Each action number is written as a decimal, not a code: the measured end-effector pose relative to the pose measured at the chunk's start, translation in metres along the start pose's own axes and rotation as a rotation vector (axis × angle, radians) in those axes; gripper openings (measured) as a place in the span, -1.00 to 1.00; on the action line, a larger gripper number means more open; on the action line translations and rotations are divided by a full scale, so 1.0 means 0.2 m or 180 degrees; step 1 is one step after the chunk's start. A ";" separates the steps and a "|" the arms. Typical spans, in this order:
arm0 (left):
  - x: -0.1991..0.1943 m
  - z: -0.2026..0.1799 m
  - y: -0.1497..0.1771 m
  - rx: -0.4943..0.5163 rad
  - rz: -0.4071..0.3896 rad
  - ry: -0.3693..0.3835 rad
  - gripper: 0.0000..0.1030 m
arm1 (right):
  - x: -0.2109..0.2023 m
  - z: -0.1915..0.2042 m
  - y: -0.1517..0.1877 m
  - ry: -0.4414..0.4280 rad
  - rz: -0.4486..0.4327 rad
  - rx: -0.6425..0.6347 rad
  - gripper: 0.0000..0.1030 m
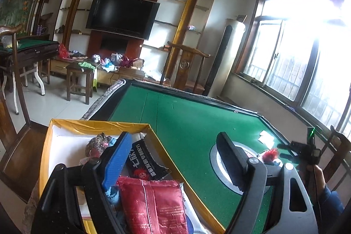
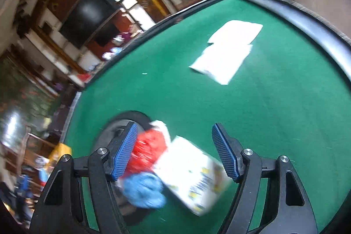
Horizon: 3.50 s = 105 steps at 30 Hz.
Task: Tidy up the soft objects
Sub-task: 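Move both grippers back over the table toward the remaining items, then grasp blue towel with left gripper while right gripper grasps white patterned tissue pack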
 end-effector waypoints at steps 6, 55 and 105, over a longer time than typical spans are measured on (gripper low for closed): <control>0.02 -0.02 0.02 0.0066 0.0053 -0.0049 0.55 | 0.18 0.11 0.00 0.0087 0.0258 -0.0289 0.40; 0.35 -0.90 0.97 0.0971 0.2337 0.0818 0.54 | -0.46 0.36 0.45 -0.1203 -0.0001 -0.0344 0.40; 0.42 -0.62 0.78 0.0380 0.1916 0.0354 -0.06 | -0.27 0.39 0.74 -0.1104 0.1303 0.0206 0.40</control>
Point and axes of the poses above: each gripper's, at about its wrist camera, not at the fingertips, and x roughly the way its jaws point, z to its left, y to its underside, the point moved 2 cm from there along x, roughly the way its jaws point, and after that the axes turned 12 degrees about -x, right-handed, at the moved point
